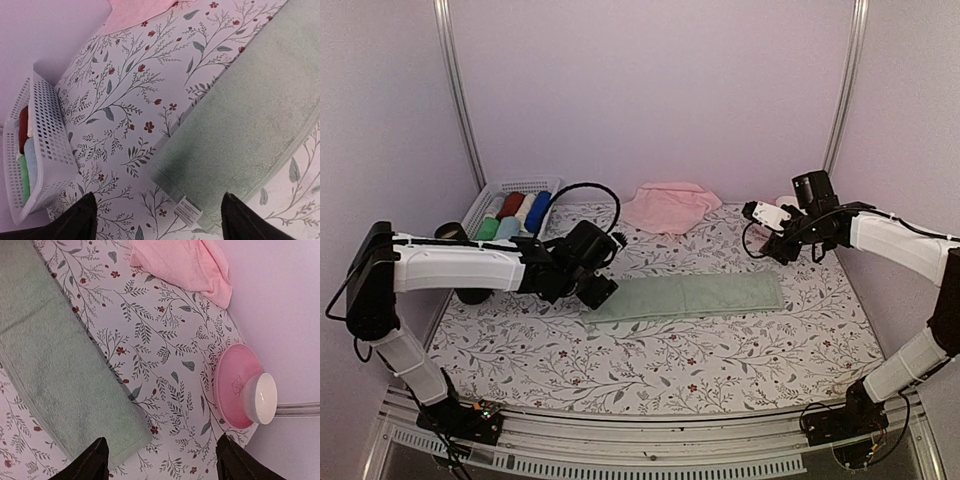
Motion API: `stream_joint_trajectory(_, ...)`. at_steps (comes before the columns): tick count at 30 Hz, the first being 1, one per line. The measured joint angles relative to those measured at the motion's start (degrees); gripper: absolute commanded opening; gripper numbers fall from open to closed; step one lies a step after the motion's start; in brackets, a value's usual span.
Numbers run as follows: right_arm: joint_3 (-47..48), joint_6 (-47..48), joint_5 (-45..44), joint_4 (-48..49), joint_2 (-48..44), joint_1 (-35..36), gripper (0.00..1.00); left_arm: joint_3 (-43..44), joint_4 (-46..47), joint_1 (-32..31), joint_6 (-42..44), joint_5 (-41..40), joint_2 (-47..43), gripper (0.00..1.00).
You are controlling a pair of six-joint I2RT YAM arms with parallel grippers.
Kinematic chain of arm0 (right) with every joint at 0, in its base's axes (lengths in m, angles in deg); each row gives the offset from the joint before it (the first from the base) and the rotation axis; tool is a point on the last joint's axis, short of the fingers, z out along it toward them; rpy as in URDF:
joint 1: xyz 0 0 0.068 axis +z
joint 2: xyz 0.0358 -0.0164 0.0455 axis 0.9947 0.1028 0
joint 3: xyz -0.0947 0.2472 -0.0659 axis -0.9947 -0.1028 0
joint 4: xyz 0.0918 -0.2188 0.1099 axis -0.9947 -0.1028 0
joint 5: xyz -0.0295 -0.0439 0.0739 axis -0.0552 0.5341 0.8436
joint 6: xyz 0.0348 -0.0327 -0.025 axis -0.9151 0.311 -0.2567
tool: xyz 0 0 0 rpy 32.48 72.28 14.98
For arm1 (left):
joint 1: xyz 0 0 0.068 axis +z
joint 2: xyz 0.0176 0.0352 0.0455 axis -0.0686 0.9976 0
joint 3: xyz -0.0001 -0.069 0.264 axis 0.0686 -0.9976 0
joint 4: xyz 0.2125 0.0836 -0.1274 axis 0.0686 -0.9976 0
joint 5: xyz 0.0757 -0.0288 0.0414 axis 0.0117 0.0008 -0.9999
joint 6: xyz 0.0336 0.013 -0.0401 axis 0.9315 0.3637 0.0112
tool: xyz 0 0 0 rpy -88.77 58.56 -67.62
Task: Roll the towels
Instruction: Flatten out the towel at the center of the board.
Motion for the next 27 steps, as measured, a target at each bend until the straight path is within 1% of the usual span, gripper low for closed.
stream_joint_trajectory(3, 2.21, -9.31, 2.25, -0.7, 3.19, -1.55, 0.69, 0.26, 2.67, 2.21, -0.94, -0.61, 3.32, 0.83)
stream_joint_trajectory(6, 2.08, -16.87, 6.03, -2.67, 5.75, -5.33, 0.6, -1.16, 4.96, 3.23, -2.12, -1.64, 4.63, 0.8)
stream_joint_trajectory(7, 2.01, -19.19, 7.54, -3.32, 6.91, -7.1, 0.55, -2.03, 5.9, 3.43, -2.49, -2.12, 4.63, 0.79)
stream_joint_trajectory(9, 1.95, -23.08, 10.58, -4.61, 9.42, -10.84, 0.41, -3.5, 7.32, 3.69, -3.13, -2.82, 4.76, 0.78)
stream_joint_trajectory(11, 1.95, -25.44, 13.7, -5.7, 11.47, -13.51, 0.32, -4.04, 8.0, 3.76, -3.41, -4.02, 5.6, 0.77)
stream_joint_trajectory(14, 1.92, -27.67, 18.56, -6.93, 13.66, -15.63, 0.29, -4.07, 9.33, 3.91, -3.39, -6.6, 7.96, 0.74)
stream_joint_trajectory(19, 2.84, -29.2, 25.33, -6.97, 15.8, -15.1, 0.2, -3.04, 10.64, 5.6, -3.02, -9.9, 12.28, 0.71)
stream_joint_trajectory(20, 3.08, -29.4, 25.92, -6.78, 16.24, -15.06, 0.2, -2.47, 10.75, 6.08, -2.73, -10.38, 13.25, 0.7)
stream_joint_trajectory(21, 3.39, -29.73, 26.38, -6.45, 16.81, -14.99, 0.16, -1.92, 11.02, 6.54, -2.6, -10.93, 14.14, 0.69)
stream_joint_trajectory(27, 5.2, -31.15, 26.27, -4.83, 21.35, -14.95, 0.14, -0.9, 12.83, 8.31, -1.44, -12.87, 17.05, 0.68)
